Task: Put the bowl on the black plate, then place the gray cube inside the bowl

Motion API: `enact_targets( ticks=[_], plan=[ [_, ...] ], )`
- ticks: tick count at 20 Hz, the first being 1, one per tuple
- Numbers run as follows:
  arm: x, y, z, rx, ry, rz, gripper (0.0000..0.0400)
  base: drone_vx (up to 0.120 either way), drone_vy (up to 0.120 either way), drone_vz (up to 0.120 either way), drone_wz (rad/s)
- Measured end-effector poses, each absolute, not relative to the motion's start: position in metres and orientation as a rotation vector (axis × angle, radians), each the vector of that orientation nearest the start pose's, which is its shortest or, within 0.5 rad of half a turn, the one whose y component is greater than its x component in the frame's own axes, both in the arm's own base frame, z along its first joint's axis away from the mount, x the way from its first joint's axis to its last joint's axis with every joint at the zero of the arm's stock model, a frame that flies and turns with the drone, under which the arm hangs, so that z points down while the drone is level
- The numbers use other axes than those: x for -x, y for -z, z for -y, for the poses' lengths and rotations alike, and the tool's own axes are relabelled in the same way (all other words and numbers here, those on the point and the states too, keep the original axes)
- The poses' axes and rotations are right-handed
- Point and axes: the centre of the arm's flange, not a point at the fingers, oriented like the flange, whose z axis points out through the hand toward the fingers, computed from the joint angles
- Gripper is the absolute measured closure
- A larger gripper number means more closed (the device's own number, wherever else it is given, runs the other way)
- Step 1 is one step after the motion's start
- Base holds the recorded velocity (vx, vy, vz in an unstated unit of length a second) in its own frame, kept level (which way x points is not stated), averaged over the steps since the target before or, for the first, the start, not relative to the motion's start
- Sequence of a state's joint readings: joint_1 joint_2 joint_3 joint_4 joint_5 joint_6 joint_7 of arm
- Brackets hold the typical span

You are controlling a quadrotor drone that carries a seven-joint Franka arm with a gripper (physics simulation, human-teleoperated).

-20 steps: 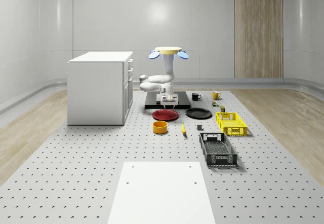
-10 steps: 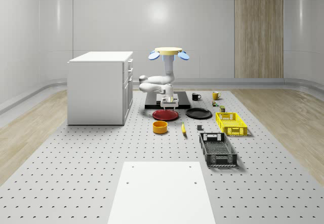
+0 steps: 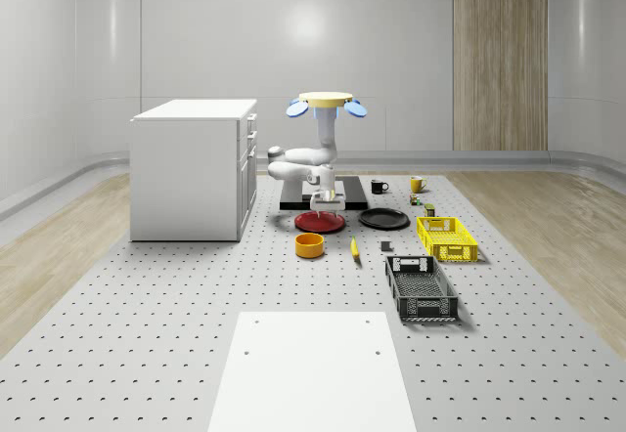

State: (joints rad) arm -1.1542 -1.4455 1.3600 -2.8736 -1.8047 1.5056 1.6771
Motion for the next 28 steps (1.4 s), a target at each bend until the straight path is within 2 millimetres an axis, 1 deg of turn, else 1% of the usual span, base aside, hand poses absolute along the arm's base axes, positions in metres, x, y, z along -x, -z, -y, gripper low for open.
enact_targets(
  ticks=[5,15,17,22,28],
  plan=[
    [-0.307,-0.491,0.000,-0.001,-0.785,0.002,0.0000,0.120,0.000,-0.104,0.000],
    [-0.307,-0.491,0.000,-0.001,-0.785,0.002,0.0000,0.120,0.000,0.000,0.000],
    [-0.307,-0.491,-0.002,-0.001,-0.785,0.002,0.0000,0.020,0.000,0.000,0.000],
    [-0.307,-0.492,-0.015,-0.001,-0.785,0.002,0.0000,0.000,0.000,0.000,0.000],
    [-0.307,-0.513,-0.021,-0.001,-0.786,0.002,0.0000,0.000,0.000,0.000,0.000]
  ],
)
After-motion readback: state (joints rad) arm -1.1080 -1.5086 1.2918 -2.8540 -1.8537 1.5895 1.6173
